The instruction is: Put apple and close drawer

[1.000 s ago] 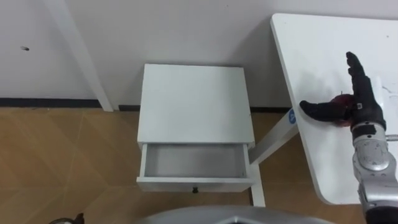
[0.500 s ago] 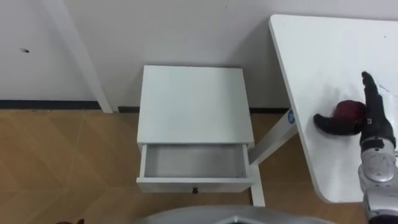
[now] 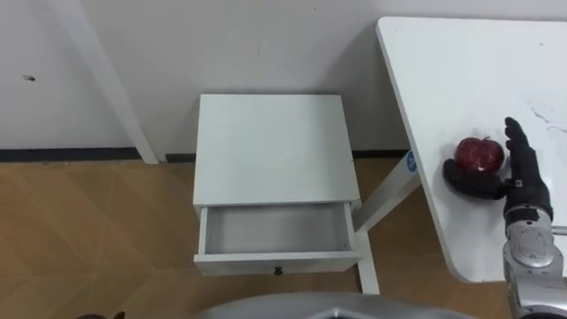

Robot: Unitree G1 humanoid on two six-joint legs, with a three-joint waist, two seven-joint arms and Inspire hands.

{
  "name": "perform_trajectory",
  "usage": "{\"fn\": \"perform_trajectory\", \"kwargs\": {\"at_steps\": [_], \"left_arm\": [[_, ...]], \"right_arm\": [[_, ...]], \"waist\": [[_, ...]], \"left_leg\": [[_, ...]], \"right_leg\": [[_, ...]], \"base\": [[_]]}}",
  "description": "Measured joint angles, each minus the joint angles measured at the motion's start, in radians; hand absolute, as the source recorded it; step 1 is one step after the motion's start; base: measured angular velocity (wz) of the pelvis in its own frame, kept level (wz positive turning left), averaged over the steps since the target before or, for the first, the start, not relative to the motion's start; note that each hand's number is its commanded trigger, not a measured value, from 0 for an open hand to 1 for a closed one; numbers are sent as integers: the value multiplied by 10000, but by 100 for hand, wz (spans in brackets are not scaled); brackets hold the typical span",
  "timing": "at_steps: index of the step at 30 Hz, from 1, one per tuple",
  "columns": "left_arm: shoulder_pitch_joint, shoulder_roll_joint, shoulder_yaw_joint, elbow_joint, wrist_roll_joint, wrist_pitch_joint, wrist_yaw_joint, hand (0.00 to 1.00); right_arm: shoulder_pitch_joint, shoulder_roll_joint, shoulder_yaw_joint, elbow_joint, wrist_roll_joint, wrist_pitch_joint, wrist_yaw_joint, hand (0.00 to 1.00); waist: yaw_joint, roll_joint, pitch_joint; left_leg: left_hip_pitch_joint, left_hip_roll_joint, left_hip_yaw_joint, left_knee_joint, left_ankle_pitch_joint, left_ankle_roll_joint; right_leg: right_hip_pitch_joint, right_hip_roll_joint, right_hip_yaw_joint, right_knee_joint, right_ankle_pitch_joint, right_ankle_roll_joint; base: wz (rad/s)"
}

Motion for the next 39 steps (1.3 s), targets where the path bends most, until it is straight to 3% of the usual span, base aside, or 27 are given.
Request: {"fn": "perform_trajectory", "kwargs": {"at_steps": [8, 20, 28, 33, 36, 39], "left_arm": [[1, -1, 58, 6, 14, -76, 107, 0], [-50, 1, 50, 5, 19, -77, 86, 0], [-140, -4, -126, 9, 21, -71, 79, 0], [-463, 3, -258, 403, 16, -68, 78, 0], [-486, -9, -585, 395, -2, -67, 102, 0], [-644, -11, -1075, 355, 4, -62, 105, 0]], "right_arm": [[-18, -35, -695, 87, -203, -203, -259, 100], [-51, -20, -586, 39, -202, -122, -247, 100], [-49, 23, 732, -754, -233, 2, -52, 100], [-47, 33, 1825, -1641, -464, 173, 671, 100], [-75, 48, 2572, -1899, -1194, 362, 1067, 100], [-73, 61, 3651, -2129, -1700, 563, 1641, 100]], "waist": [[-19, 70, 15], [18, 185, 16], [89, 175, 20], [336, 188, 34], [446, 209, 110], [611, 228, 124]], "left_leg": [[20, 14, 12, -9, 0, 0], [-8, 14, 14, -6, -1, -2], [-162, 21, 72, 30, 1, -4], [-158, 23, 81, 17, 1, -3], [-160, 25, 36, -10, 1, -4], [-300, 16, 25, 9, 1, -3]], "right_leg": [[16, 9, -12, -9, 0, 0], [-9, 7, -14, 3, 0, 0], [-178, 5, -22, 15, 31, -24], [-173, 9, -18, -2, 32, -22], [-180, 12, -23, -9, 33, -22], [-296, 5, -59, -7, 33, -22]], "base": [[0], [0], [-1], [0], [0], [3]]}}
